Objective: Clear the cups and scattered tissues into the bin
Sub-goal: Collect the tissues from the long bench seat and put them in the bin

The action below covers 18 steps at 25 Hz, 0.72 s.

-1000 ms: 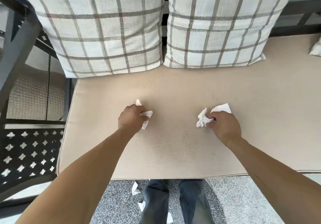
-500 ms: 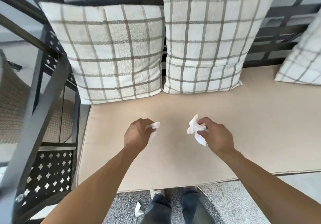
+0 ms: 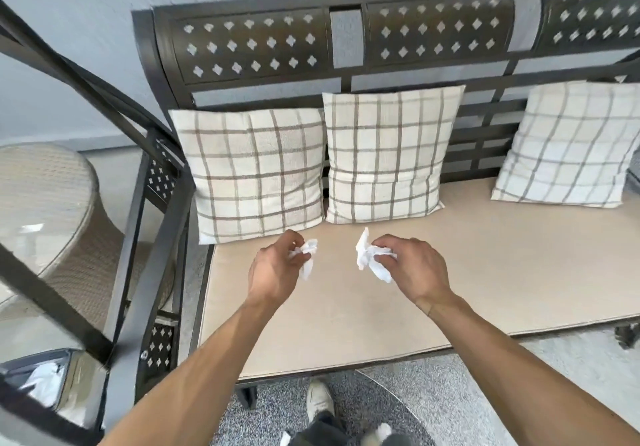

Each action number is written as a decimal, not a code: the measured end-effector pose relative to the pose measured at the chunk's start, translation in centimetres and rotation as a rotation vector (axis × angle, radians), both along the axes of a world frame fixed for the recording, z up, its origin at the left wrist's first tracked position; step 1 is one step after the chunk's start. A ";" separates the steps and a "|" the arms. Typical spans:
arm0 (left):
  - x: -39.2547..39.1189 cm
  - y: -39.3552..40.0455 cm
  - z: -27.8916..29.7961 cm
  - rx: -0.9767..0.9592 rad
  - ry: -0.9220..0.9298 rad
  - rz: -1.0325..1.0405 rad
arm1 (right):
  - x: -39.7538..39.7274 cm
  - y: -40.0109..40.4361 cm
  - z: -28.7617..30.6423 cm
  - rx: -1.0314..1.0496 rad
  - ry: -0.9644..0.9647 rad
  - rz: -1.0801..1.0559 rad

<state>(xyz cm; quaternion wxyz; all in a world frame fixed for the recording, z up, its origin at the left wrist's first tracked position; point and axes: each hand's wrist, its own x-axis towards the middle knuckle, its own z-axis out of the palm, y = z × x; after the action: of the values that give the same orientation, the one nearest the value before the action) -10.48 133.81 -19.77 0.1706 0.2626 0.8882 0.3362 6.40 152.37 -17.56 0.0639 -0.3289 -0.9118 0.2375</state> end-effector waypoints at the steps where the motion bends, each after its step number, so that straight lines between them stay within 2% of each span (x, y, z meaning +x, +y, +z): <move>1: 0.7 -0.5 1.0 0.006 0.008 -0.005 | 0.3 -0.5 1.2 0.014 0.016 0.005; 7: 6.2 -4.4 5.0 0.077 0.068 0.005 | 3.3 -4.0 6.0 0.102 0.113 0.076; 11: 12.2 -8.3 6.5 0.116 0.129 0.055 | 8.8 -7.5 7.7 0.231 0.175 0.163; 18: 22.9 -17.6 9.8 0.155 0.337 0.147 | 16.7 -15.5 10.4 0.287 0.288 0.336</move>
<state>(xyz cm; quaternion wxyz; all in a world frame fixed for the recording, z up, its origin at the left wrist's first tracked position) 12.39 116.22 -9.95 -0.0261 0.2618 0.8925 0.3665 23.13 136.90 -7.19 0.1985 -0.1232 -0.9595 0.1575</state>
